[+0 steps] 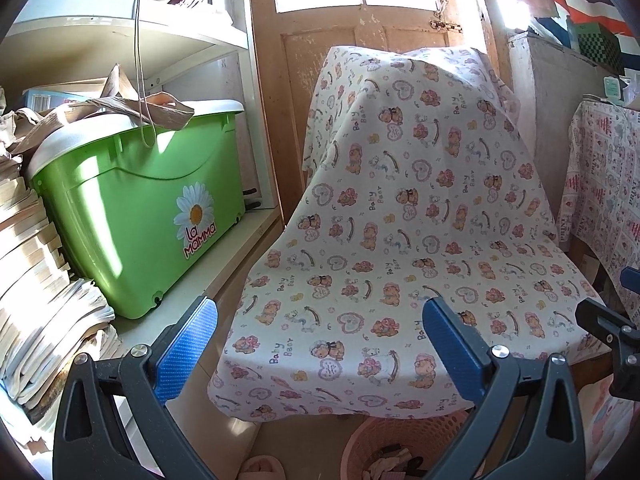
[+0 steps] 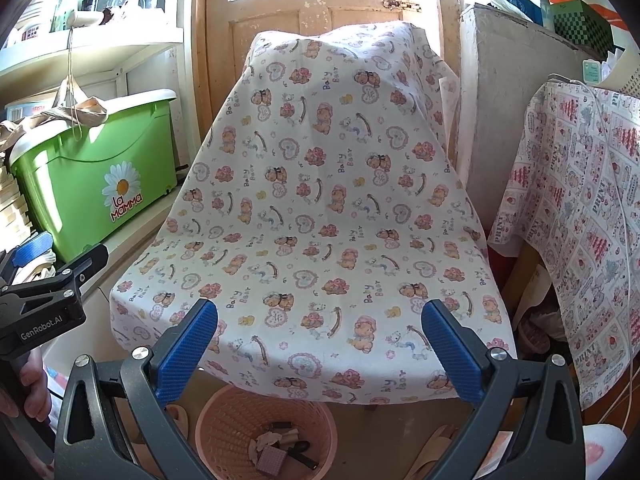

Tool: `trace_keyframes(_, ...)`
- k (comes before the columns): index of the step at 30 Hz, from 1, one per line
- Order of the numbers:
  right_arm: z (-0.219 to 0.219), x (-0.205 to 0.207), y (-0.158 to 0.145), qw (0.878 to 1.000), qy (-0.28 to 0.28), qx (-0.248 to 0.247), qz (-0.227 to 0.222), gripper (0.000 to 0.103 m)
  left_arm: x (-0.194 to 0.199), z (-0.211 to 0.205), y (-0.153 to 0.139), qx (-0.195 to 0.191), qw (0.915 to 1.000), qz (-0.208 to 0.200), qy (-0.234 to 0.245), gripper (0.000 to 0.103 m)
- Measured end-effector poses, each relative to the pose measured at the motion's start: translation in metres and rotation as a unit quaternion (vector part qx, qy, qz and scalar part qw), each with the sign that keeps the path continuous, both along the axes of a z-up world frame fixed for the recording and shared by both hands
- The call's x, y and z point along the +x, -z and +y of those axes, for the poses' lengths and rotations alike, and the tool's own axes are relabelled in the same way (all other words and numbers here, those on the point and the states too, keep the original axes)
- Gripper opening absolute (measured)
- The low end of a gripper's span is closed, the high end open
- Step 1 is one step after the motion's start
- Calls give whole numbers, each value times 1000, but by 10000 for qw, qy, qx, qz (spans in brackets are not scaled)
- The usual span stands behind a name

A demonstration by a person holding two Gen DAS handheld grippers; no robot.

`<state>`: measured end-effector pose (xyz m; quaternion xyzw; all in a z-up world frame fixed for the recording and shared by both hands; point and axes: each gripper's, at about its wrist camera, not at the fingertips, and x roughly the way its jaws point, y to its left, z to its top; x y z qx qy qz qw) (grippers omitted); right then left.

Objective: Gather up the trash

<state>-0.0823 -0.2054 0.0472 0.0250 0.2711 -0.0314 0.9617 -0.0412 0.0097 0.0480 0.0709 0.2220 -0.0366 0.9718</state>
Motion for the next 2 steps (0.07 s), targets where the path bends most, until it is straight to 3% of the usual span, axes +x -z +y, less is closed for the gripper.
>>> trace_keyframes(2, 0, 0, 0, 10000, 5, -4, -7, 103, 0, -1, 0, -1, 10000, 11, 11, 102)
